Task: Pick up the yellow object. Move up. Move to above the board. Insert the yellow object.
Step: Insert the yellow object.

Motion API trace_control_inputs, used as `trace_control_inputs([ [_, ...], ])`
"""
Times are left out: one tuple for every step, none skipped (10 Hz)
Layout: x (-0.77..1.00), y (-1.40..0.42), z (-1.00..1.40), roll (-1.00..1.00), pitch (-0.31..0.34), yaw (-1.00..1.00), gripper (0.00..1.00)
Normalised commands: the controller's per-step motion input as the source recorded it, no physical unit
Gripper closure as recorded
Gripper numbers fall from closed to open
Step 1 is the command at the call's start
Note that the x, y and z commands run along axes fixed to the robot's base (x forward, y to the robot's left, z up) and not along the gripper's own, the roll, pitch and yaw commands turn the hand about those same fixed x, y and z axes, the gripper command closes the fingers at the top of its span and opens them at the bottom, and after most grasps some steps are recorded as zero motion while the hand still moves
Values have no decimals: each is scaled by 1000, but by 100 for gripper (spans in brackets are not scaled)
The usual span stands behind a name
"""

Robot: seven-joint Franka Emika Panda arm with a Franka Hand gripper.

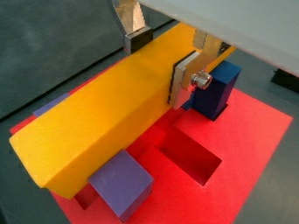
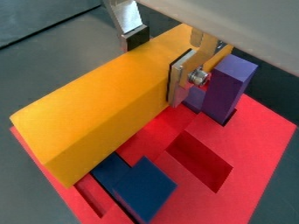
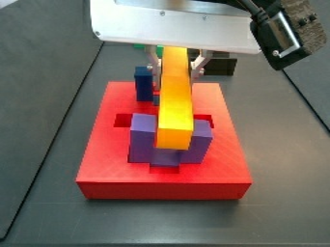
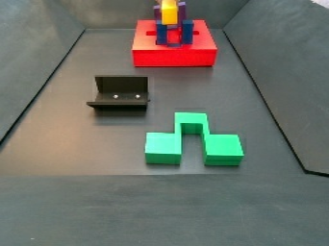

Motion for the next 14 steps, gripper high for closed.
trace_control_inputs([
  [71, 0, -23, 37, 21, 374, 100],
  [0, -3, 0, 0, 4, 257, 100],
  [17, 0, -20, 11, 10, 271, 100],
  [37, 0, 0, 0, 27, 291, 100],
  [0, 0, 0, 0, 13, 271, 100],
  [-26, -69, 0, 7, 0, 71, 100],
  [0, -46, -86, 33, 0, 0, 100],
  [0, -71, -209, 80, 0, 0, 100],
  [0, -117, -291, 93, 0, 0, 100],
  [3, -114, -240, 94, 0, 0, 100],
  [77, -117, -154, 124, 0, 0, 100],
  [123, -111, -149, 126, 0, 0, 100],
  [197, -89, -189, 61, 3, -74, 100],
  [337, 0, -186, -64, 36, -200, 100],
])
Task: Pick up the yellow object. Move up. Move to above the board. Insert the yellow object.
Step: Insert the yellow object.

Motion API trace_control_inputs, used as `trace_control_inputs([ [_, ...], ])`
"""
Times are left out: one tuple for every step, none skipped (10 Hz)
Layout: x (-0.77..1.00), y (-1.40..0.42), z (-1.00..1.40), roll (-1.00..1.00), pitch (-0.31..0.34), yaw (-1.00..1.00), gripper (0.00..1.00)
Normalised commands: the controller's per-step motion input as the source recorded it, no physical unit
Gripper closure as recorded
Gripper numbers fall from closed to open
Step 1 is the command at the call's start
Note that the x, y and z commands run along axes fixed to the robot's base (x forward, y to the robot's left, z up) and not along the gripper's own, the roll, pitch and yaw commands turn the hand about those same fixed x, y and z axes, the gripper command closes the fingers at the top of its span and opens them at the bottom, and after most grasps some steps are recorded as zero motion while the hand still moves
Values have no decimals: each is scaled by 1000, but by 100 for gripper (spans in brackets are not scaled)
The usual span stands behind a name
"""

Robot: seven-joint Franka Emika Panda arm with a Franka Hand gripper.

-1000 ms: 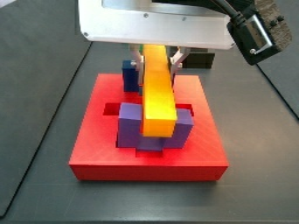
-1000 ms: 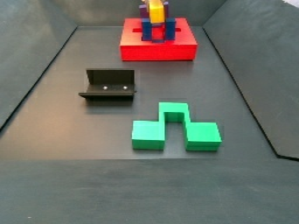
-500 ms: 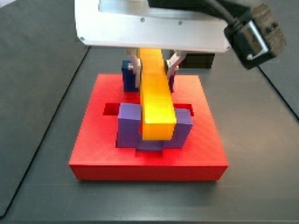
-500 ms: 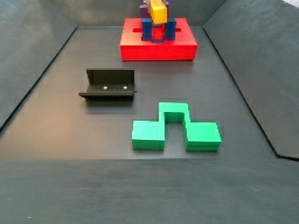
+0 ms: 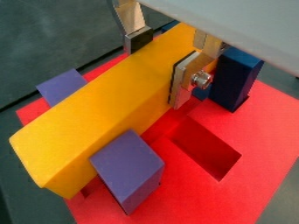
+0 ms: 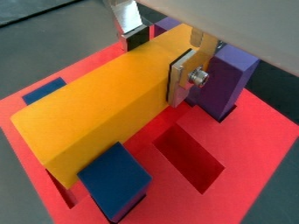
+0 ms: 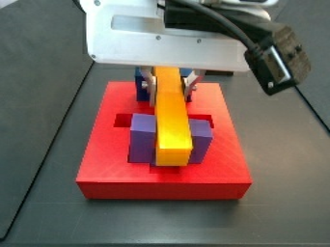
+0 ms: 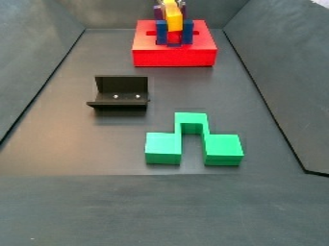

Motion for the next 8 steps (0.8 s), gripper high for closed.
trace_control_inputs([
  [360, 3, -220, -140, 39, -289, 100],
  [254, 0, -271, -120, 61, -294, 100],
  [214, 0, -217, -151, 107, -300, 100],
  [229, 0, -171, -103, 163, -271, 100],
  [274, 3, -197, -120, 160, -269, 100],
  [397, 120, -160, -156, 171, -269, 100],
  [440, 223, -94, -147, 203, -254, 100],
  [394, 303, -6, -97, 211, -220, 100],
])
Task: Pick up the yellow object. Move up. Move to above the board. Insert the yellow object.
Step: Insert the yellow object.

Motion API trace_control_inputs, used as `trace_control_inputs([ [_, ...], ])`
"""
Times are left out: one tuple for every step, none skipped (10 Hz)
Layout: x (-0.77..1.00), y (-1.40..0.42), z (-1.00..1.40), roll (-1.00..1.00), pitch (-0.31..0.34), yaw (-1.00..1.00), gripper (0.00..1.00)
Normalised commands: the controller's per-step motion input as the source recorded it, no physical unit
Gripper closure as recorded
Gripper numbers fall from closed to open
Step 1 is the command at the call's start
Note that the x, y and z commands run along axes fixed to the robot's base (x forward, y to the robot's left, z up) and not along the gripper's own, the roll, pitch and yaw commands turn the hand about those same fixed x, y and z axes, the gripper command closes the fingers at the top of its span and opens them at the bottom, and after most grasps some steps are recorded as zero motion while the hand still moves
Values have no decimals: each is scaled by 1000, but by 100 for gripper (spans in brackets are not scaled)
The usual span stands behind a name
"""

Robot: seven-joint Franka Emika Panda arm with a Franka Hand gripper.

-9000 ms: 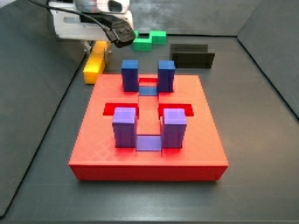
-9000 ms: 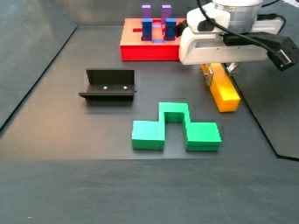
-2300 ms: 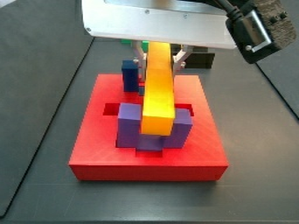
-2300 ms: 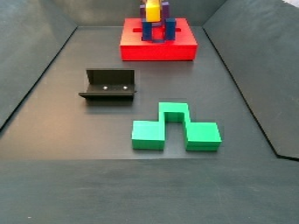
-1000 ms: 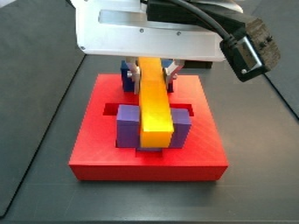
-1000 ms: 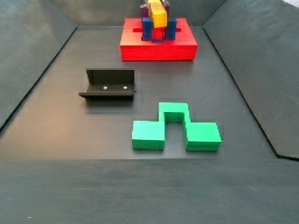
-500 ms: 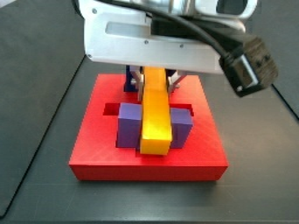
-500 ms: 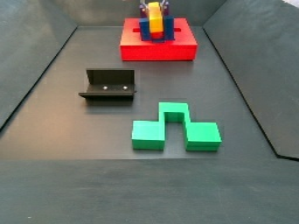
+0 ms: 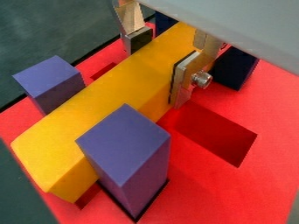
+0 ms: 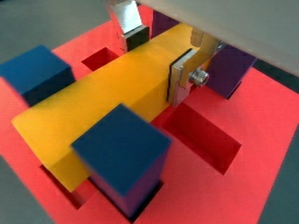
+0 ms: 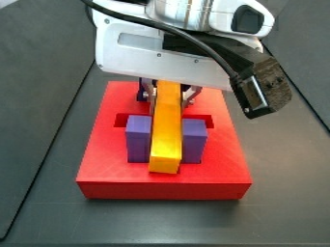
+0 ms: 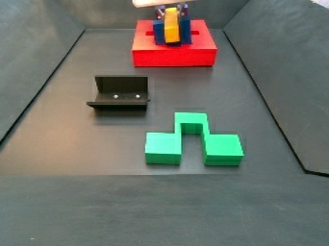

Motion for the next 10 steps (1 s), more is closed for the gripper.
trace_control_inputs([
  [331, 166, -43, -54, 203, -171, 100],
  [149, 0, -229, 24, 137, -66, 100],
  [86, 0, -283, 14, 113, -51, 100],
  [0, -100, -371, 0, 100, -57, 100],
  [0, -111, -423, -31, 100, -69, 100],
  [0, -49, -297, -17, 109, -71, 100],
  [0, -26, -286, -9, 110, -89, 100],
  [0, -37, -449, 0, 84, -63, 100],
  [0, 34, -457, -3, 74, -46, 100],
  [-26, -26, -234, 0, 27, 0, 100],
])
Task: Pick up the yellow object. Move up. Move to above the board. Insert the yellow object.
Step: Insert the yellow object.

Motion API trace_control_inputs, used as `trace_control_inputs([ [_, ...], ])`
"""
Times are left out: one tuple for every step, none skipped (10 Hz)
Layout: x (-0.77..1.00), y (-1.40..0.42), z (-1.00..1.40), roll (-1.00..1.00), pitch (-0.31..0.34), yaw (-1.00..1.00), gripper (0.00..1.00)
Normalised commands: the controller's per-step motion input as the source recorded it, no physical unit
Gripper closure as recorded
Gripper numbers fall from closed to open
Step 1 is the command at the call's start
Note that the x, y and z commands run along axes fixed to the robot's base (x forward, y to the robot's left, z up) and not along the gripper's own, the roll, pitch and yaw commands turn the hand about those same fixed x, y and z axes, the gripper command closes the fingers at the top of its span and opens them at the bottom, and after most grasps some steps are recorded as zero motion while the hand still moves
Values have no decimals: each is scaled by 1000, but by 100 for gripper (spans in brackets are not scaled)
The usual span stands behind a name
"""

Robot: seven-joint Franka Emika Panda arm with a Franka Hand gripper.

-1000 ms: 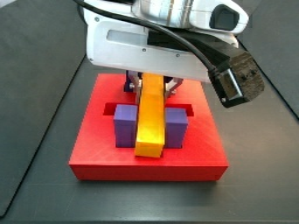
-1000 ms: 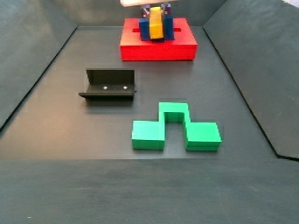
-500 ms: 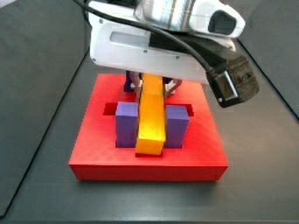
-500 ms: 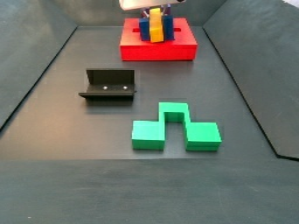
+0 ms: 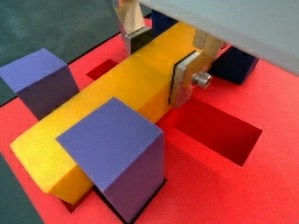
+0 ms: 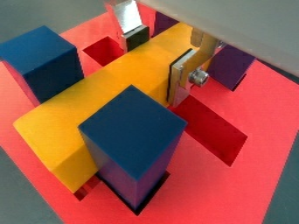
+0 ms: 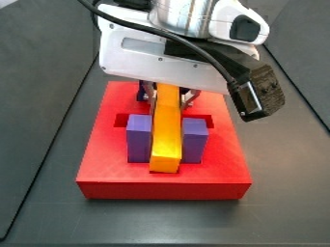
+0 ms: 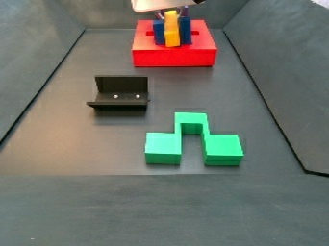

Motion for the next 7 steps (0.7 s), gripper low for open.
trace_control_inputs([
  [-57, 0, -197, -39, 0, 143, 100],
  [-89, 0, -217, 0, 0, 154, 100],
  [-40, 0, -266, 0, 0, 251, 100],
  [0, 0, -223, 0, 0, 283, 100],
  [0, 0, -260, 0, 0, 300, 100],
  [-49, 0, -243, 0, 0, 231, 100],
  [-74, -31, -491, -34, 0, 151, 100],
])
